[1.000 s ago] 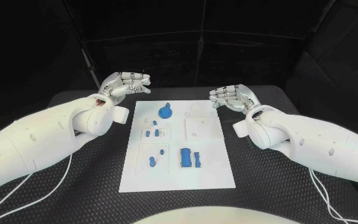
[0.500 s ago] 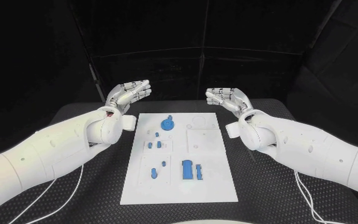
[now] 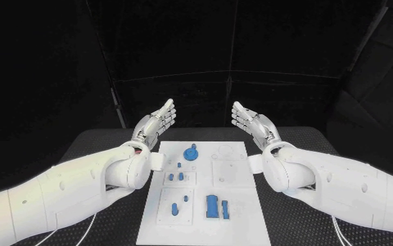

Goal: Assemble the parts on the task board

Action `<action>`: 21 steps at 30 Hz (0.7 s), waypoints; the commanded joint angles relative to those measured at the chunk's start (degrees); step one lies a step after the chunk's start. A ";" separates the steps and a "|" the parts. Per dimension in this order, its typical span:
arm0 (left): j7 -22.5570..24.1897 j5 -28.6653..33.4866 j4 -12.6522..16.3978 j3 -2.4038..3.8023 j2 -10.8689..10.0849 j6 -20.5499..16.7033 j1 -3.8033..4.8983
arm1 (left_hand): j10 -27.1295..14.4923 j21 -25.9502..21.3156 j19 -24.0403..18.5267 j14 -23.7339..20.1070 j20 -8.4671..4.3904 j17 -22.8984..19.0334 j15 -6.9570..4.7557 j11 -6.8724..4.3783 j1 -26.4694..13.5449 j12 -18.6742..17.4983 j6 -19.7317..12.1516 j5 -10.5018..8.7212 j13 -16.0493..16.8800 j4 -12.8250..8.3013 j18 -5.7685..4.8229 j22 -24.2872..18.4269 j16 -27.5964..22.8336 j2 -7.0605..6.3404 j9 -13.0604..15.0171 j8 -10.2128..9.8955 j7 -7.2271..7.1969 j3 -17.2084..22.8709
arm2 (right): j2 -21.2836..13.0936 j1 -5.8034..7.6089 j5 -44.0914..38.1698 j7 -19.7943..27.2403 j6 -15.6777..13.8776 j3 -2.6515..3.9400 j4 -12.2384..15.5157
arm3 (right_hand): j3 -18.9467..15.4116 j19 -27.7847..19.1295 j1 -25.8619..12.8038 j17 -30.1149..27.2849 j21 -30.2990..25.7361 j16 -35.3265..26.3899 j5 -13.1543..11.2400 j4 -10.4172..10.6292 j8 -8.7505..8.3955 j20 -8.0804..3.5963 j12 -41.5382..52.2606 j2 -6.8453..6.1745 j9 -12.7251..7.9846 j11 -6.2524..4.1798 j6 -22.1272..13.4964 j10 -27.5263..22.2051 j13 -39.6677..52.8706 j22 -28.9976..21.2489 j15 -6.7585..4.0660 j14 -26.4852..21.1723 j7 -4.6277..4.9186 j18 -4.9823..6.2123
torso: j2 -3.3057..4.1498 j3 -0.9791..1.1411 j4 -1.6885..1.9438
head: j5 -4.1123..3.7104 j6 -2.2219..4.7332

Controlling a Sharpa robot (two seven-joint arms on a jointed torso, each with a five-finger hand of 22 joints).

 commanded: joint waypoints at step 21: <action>4.29 1.45 4.99 -1.10 -1.06 -13.66 0.35 | -17.72 -0.28 -10.78 -16.03 -7.08 -0.49 -1.30 -2.21 -24.58 -0.43 -16.88 -1.15 -0.19 -1.96 -5.73 -8.53 -2.05 0.46 -0.17 -0.46 -1.62 -5.02 | -0.70 0.85 8.72 4.19 -8.52 -0.85 2.51 | 0.13 -13.66 -26.24 -1.38 -7.21 -0.49 -3.05 -1.89 -0.44 -6.45 -0.41 -0.08 -0.23 -1.75 -16.57 -18.38 -0.25 -5.09 -1.10 -17.75 -3.59 -5.73 | -0.08 0.19 0.10 | 0.05 0.16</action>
